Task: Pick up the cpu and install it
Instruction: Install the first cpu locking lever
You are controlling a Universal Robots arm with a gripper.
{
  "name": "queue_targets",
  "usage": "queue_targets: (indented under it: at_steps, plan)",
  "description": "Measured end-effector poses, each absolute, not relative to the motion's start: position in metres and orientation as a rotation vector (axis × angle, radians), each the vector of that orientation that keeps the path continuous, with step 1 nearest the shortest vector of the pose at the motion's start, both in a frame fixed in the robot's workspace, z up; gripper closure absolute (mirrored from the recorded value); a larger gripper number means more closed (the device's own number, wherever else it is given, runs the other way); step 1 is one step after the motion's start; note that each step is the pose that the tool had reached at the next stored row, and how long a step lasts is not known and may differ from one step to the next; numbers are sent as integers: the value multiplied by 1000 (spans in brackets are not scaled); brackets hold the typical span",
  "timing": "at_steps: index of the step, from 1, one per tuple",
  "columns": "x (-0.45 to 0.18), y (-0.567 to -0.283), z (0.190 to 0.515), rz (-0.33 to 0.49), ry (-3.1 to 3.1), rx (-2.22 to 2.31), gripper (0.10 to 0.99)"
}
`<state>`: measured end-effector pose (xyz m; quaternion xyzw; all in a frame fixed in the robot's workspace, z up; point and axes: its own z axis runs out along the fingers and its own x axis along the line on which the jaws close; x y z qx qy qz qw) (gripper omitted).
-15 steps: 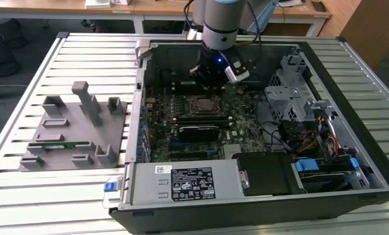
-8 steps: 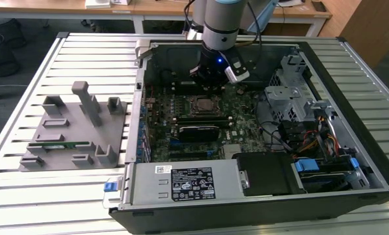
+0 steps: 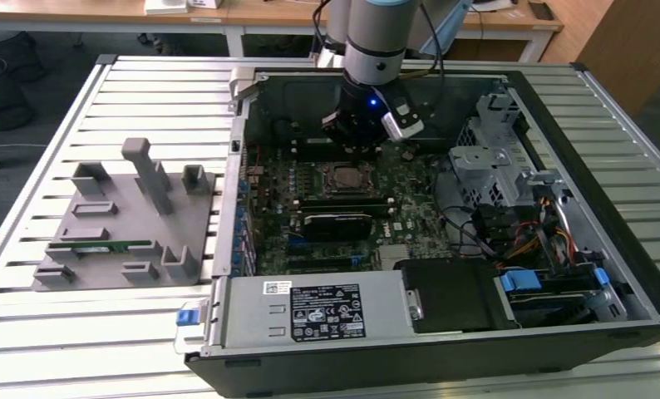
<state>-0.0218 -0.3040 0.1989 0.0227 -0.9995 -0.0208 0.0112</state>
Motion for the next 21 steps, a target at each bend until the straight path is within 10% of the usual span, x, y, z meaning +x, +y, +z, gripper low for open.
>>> queue_targets:
  at_steps: [21]
  plan:
    - [-21,-305,199,-20,-3114,70,980]
